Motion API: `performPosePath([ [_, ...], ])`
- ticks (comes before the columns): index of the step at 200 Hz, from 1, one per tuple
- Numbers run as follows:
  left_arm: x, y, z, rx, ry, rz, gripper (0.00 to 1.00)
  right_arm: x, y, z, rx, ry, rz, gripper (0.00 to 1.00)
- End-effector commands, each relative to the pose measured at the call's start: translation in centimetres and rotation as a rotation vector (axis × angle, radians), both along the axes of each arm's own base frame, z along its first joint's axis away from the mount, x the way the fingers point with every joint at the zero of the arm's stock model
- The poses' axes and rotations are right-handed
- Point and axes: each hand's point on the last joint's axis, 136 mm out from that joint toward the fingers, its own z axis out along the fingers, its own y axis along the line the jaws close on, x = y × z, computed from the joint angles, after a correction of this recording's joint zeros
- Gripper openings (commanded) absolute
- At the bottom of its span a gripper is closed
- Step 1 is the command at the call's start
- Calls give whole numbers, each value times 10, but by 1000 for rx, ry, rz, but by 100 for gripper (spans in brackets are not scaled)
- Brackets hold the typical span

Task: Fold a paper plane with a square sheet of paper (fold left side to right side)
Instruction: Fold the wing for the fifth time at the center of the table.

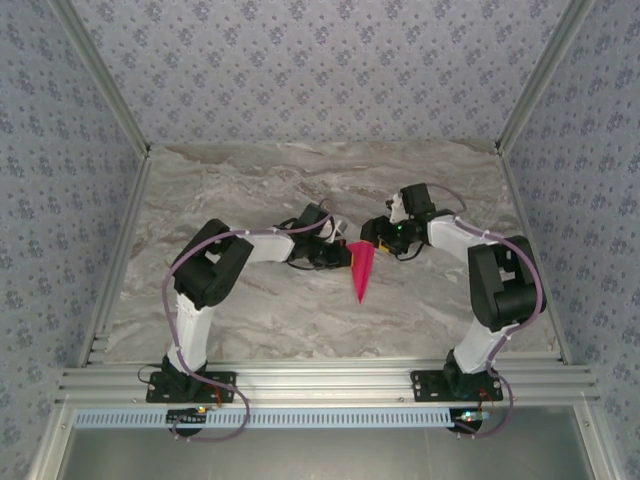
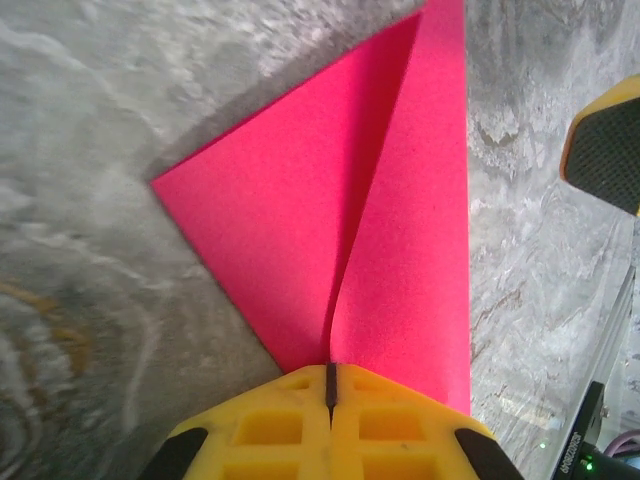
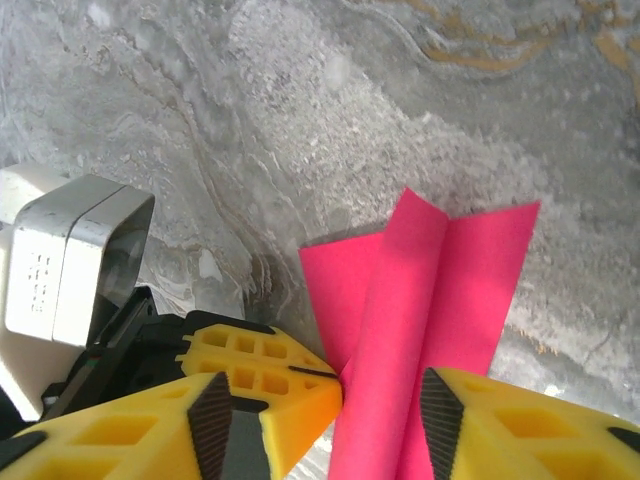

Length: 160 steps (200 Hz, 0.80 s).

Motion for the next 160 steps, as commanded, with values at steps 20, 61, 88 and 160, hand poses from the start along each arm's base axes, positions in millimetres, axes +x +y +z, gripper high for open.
performPosePath([
  [20,-8,-10,-6,37,-11,-47,0,-19,-4,-8,-9,39,6,45],
  [61,-9,-13,-9,48,-10,-53,0,-25,-3,-15,-1,62,16,27],
  [88,-9,-14,-9,57,-11,-57,0,-22,1,-15,11,67,23,20],
  [160,-10,-18,-9,70,-14,-72,0,-21,4,-24,-31,93,48,19],
])
